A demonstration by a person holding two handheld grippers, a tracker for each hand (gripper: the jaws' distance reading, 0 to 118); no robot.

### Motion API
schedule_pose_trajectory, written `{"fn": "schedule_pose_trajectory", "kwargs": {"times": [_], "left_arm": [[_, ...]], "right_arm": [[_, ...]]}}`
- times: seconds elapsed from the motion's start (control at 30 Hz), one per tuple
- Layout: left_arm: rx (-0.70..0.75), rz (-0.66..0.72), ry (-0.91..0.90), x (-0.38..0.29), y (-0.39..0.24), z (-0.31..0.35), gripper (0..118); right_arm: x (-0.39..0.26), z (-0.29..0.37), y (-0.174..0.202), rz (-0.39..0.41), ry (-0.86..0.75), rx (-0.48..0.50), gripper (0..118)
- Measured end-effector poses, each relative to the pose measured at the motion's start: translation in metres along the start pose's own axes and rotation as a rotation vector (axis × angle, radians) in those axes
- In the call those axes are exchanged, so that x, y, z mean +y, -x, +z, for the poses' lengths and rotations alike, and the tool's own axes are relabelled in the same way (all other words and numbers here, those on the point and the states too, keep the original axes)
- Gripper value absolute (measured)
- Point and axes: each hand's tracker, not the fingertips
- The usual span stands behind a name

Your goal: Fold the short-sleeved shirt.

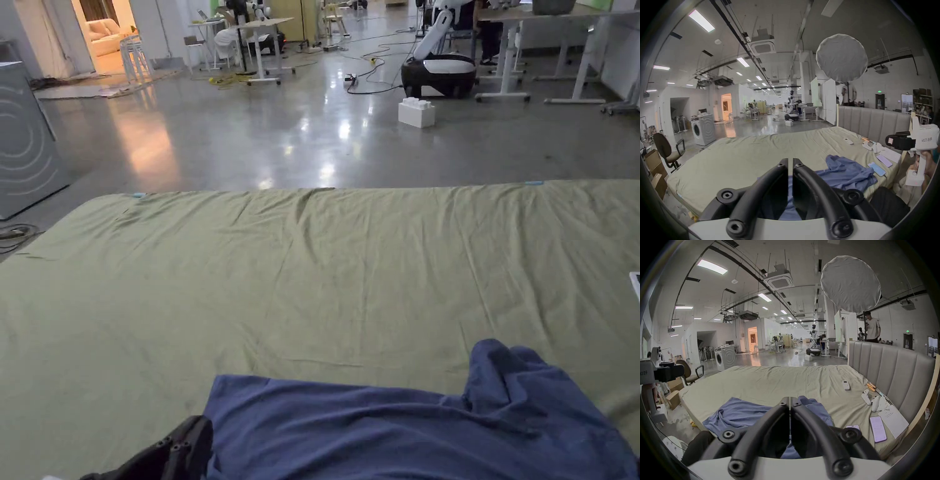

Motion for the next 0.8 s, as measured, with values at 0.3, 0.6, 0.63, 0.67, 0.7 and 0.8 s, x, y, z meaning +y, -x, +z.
{"fn": "schedule_pose_trajectory", "kwargs": {"times": [0.3,0.6,0.63,0.67,0.7,0.8], "left_arm": [[-0.036,0.113,0.118,-0.008,0.036,-0.049,0],[0.057,0.297,0.389,-0.07,0.113,-0.224,23],[0.028,0.326,0.397,-0.081,0.12,-0.247,46],[0.011,0.347,0.409,-0.089,0.127,-0.267,74],[0.015,0.389,0.444,-0.098,0.131,-0.29,83],[0.095,0.329,0.55,-0.121,0.138,-0.347,83]], "right_arm": [[-0.011,-0.023,-0.002,-0.002,0.084,0.034,0],[-0.048,-0.05,-0.016,-0.053,0.24,0.054,0],[-0.052,-0.053,-0.019,-0.06,0.264,0.049,0],[-0.056,-0.056,-0.022,-0.071,0.286,0.049,0],[-0.06,-0.058,-0.025,-0.085,0.305,0.044,0],[-0.07,-0.063,-0.038,-0.113,0.343,0.039,0]]}}
